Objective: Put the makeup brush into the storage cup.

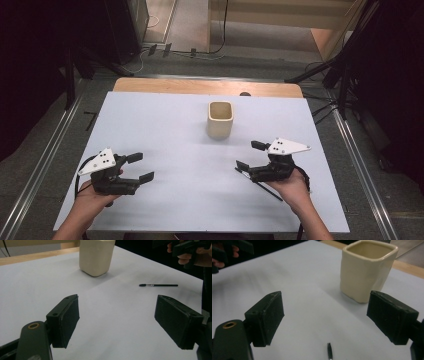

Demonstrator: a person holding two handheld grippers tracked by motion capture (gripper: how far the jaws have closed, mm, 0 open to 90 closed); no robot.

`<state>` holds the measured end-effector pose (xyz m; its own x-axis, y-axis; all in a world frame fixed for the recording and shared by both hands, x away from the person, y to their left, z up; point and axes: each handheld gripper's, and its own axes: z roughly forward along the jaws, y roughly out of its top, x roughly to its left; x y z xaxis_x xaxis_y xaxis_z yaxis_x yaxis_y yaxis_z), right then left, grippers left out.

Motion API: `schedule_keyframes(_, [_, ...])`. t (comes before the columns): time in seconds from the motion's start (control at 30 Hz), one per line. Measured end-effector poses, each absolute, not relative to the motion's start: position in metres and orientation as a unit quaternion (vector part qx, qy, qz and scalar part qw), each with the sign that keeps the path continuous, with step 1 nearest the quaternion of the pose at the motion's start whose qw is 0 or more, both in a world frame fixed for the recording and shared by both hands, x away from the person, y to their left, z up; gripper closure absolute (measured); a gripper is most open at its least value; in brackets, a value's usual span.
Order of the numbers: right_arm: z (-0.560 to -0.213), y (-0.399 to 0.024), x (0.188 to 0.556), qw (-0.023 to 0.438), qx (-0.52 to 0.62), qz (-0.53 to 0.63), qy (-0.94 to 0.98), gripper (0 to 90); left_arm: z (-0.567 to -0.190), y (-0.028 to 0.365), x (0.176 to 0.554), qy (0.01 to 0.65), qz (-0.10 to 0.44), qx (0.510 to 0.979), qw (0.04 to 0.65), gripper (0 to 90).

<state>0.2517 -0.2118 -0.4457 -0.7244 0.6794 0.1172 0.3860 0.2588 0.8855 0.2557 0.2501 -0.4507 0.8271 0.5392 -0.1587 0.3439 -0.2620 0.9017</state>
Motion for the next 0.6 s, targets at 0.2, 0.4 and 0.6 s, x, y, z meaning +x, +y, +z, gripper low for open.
schedule_keyframes(0.2, [-0.4402, -0.2110, 0.2495, 0.133, 0.351, 0.436, 0.818, 14.7, -0.4508, 0.2497, 0.2546, 0.282, 0.088, 0.791, 0.536, 20.3])
schedule_keyframes(0.4, [-0.4395, -0.2097, 0.2529, 0.112, 0.355, 0.400, 0.837, 14.5, -0.4517, 0.2468, 0.2551, 0.286, 0.083, 0.791, 0.534, 20.2])
schedule_keyframes(0.6, [-0.4386, -0.2092, 0.2579, 0.095, 0.350, 0.357, 0.861, 14.8, -0.4524, 0.2479, 0.2562, 0.290, 0.081, 0.790, 0.534, 20.3])
